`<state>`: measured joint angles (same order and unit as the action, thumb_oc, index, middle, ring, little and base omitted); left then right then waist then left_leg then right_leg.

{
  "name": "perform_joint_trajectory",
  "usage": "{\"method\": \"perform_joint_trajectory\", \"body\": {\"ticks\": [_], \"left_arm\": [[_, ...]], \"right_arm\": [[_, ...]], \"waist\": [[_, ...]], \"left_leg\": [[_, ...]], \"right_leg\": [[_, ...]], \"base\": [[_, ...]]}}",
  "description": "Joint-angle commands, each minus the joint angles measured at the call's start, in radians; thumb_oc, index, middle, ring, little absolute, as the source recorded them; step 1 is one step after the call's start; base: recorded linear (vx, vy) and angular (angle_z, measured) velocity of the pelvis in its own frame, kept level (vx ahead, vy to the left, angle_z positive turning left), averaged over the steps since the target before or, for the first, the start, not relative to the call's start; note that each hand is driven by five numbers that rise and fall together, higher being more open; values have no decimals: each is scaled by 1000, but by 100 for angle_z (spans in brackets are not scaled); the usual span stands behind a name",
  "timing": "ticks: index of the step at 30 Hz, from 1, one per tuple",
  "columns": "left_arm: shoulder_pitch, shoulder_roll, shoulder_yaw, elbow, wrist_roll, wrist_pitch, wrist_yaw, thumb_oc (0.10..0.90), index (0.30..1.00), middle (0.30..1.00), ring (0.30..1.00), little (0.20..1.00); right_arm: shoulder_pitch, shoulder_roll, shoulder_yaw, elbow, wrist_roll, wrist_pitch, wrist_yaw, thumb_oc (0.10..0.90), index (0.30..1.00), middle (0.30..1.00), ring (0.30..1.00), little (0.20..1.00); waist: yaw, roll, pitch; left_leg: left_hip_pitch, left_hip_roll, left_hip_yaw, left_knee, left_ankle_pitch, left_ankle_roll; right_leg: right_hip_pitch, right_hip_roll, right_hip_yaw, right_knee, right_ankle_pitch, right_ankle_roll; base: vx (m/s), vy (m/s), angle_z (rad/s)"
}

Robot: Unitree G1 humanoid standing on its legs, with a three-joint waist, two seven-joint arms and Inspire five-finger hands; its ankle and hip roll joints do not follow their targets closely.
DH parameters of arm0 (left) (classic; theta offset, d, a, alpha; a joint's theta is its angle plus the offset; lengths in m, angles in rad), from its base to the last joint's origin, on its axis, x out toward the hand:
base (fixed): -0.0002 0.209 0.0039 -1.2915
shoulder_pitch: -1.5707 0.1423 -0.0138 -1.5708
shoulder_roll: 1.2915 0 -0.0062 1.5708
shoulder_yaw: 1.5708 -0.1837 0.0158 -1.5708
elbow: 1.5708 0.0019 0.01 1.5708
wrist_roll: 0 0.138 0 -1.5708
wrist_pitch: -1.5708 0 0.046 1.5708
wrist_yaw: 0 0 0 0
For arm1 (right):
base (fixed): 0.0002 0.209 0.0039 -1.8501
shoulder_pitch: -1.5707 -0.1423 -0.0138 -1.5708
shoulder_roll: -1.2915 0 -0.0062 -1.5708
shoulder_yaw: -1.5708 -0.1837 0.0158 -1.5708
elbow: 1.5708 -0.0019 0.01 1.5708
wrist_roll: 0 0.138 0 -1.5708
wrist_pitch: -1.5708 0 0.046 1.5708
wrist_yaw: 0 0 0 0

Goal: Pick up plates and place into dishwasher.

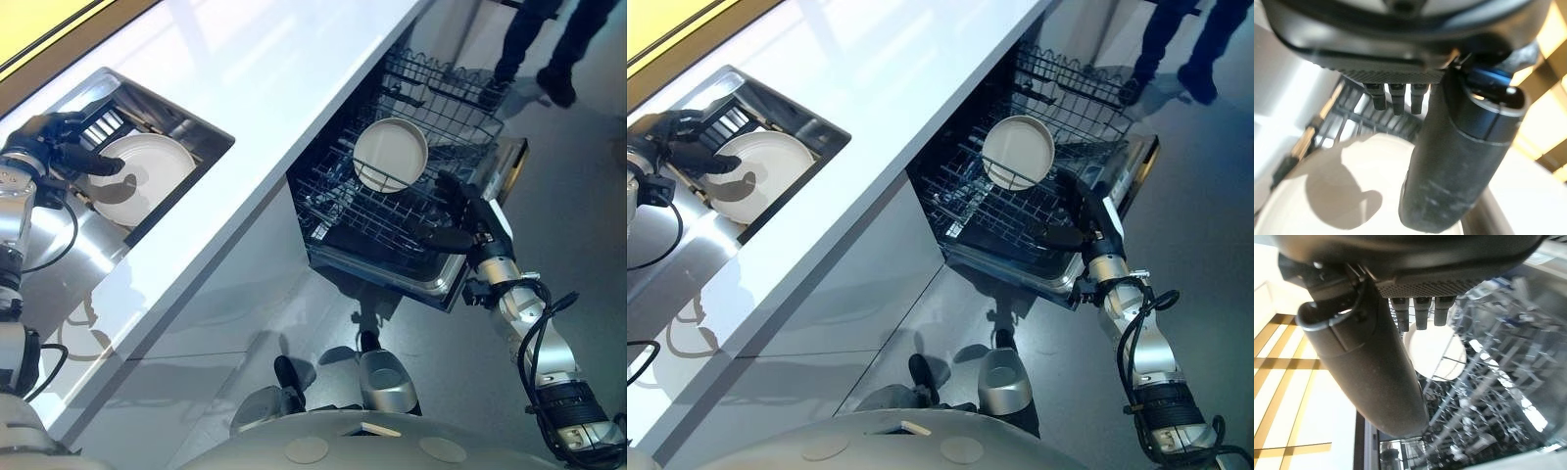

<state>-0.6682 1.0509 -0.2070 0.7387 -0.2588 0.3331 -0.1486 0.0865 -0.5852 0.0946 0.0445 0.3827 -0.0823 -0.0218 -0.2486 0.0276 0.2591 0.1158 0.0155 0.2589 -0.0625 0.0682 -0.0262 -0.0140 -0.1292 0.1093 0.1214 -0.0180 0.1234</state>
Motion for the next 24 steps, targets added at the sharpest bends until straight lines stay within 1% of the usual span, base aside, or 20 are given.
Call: {"method": "perform_joint_trajectory", "body": {"ticks": [1,7,10,14,18,19,20,21,22,23,24], "left_arm": [[-139,104,-19,63,8,-7,-5,800,900,900,900,900],[-181,93,-68,149,-10,3,-36,800,900,900,900,900],[-185,75,-78,184,-23,6,-46,800,900,900,900,900],[-190,65,-94,227,8,8,-55,800,900,900,900,900],[-189,57,-107,284,-15,21,-109,800,900,900,900,900],[-179,55,-106,288,-31,29,-139,534,672,672,672,634],[-166,54,-102,286,-60,39,-165,372,533,533,533,472],[-148,52,-94,279,-101,38,-195,314,484,484,484,414],[-130,50,-83,268,-143,36,-212,100,300,300,300,200],[-122,49,-79,262,-166,37,-219,100,300,300,300,200],[-104,40,-65,243,-220,28,-235,100,300,300,300,200]], "right_arm": [[-64,-82,-28,-110,11,-90,12,800,900,900,900,900],[-43,-129,-31,-124,32,-87,-1,800,900,900,900,900],[-28,-133,-30,-129,39,-81,5,800,900,900,900,900],[-10,-134,-18,-132,54,-73,0,800,900,900,900,900],[8,-126,-8,-125,72,-64,4,800,900,900,900,900],[15,-123,-7,-125,73,-59,5,800,900,900,900,900],[20,-120,-6,-124,69,-59,3,800,900,900,900,900],[26,-116,-6,-124,69,-59,-1,800,900,900,900,900],[31,-114,-8,-126,67,-59,-4,800,900,900,900,900],[33,-114,-8,-127,66,-60,-6,800,900,900,900,900],[36,-108,-9,-124,63,-65,-12,800,900,900,900,900]], "waist": [[-32,52,-96],[-54,37,-84],[-63,30,-83],[-72,22,-80],[-81,17,-76],[-81,16,-74],[-80,16,-71],[-79,15,-68],[-77,15,-66],[-76,16,-65],[-74,17,-62]], "left_leg": [[-6,-95,9,64,-158,74],[-13,-98,26,65,-163,79],[-15,-99,29,64,-165,82],[-16,-101,35,65,-167,86],[-20,-101,39,66,-166,88],[-20,-101,38,66,-166,89],[-21,-101,38,68,-166,89],[-21,-101,38,69,-167,89],[-21,-100,37,70,-166,89],[-21,-100,37,70,-166,89],[-19,-100,35,69,-166,90]], "right_leg": [[-76,66,0,13,81,50],[-106,66,19,4,110,50],[-115,68,28,0,117,48],[-128,68,32,-3,130,48],[-141,70,35,-2,139,46],[-143,70,35,-2,140,45],[-143,70,35,-3,140,45],[-143,69,34,-4,141,45],[-143,68,33,-4,142,44],[-142,68,32,-4,142,44],[-141,67,30,-5,139,44]], "base": [[26,108,-26],[43,106,-10],[58,68,-2],[49,37,-1],[20,10,0],[0,0,0],[0,0,0],[0,0,0],[0,0,0],[0,0,0],[0,0,0]]}}
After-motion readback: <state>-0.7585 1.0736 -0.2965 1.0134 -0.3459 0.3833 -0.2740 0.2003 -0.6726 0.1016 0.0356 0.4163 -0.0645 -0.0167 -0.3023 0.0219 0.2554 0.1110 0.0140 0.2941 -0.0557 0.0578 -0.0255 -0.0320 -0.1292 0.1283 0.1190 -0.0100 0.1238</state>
